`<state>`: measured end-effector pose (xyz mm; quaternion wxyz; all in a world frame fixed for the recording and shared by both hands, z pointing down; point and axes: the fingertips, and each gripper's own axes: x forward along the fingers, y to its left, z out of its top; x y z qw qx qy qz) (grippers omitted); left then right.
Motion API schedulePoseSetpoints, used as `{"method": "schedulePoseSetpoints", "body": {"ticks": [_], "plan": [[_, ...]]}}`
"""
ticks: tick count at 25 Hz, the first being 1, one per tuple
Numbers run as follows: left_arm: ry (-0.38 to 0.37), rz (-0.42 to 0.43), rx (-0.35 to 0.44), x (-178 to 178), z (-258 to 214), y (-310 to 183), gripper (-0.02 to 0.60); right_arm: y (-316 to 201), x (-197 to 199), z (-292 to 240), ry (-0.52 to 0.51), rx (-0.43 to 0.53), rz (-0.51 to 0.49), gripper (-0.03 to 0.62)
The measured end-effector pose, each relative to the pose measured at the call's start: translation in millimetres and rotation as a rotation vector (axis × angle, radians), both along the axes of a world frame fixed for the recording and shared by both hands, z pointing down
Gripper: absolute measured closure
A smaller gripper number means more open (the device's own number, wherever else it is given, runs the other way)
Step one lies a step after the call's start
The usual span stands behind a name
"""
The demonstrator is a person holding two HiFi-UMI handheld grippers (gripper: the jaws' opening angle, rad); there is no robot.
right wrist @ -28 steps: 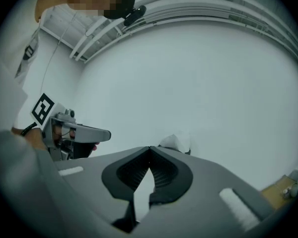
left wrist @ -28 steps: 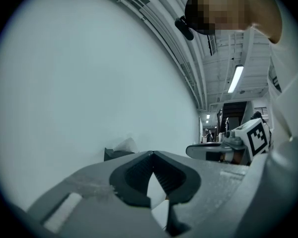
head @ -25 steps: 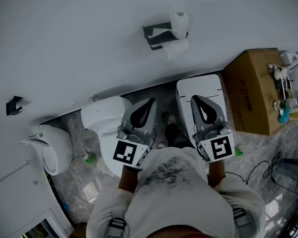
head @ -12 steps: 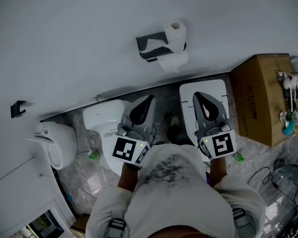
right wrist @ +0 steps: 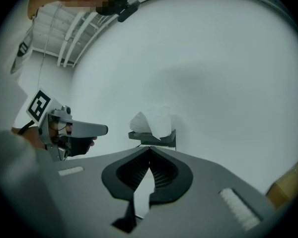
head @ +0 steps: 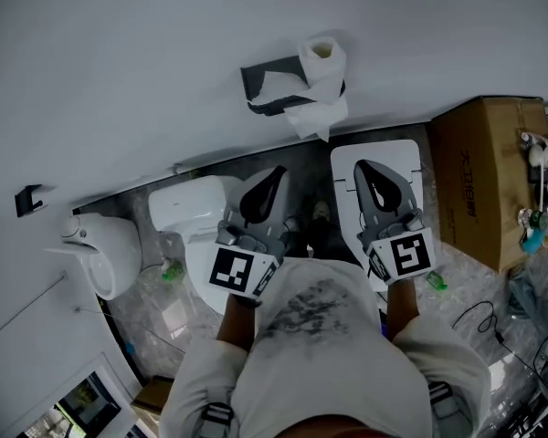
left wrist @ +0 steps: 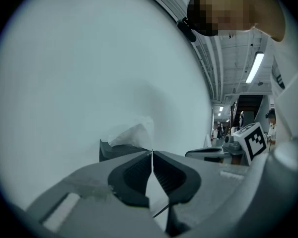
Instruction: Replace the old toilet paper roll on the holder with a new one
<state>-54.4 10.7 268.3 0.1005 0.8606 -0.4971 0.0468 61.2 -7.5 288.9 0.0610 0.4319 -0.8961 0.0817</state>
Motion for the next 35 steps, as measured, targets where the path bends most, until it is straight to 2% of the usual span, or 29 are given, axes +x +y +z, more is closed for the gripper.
{"method": "schedulePoseSetpoints", "body": {"ticks": [5,13,21,26,35], "plan": [[0.014,0.027,-0.029,-2,23,-15,0.571,-20,-5,17,0.004,-0.017,0.003,0.591],[0.016,0.078,-0.058,1,55,-42,0.546,-60,-6,27,0.062,0.024,0.028,0.591],[0.014,0.086,-0.117,1,83,-65,0.494,-86,6,47,0.100,-0.002,0.090,0.591],[-0.010,0.092,-0.126,4,99,-79,0.444,-100,8,60,0.111,-0.017,0.108,0.591],[-0.026,0.113,-0.131,9,111,-93,0.394,-115,10,76,0.116,-0.043,0.108,0.591]]}}
